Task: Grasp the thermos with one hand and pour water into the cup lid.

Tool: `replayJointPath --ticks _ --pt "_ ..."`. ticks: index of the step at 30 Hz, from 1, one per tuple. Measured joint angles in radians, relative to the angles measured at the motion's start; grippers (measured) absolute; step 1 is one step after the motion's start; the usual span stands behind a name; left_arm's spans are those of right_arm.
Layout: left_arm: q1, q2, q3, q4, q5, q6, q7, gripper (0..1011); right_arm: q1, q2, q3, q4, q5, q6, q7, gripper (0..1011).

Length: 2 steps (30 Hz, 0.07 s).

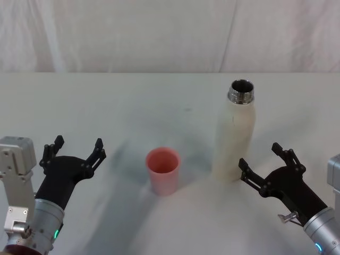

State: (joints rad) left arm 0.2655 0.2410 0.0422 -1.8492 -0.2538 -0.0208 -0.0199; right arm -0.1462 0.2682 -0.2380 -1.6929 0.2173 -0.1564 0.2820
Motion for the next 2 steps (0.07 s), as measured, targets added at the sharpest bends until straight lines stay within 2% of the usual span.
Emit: replayJointPath --ticks 2 --pt "0.0 0.0 0.0 0.0 0.0 0.0 0.0 1001 0.0 0.0 0.0 0.0 0.0 0.0 0.0 1003"
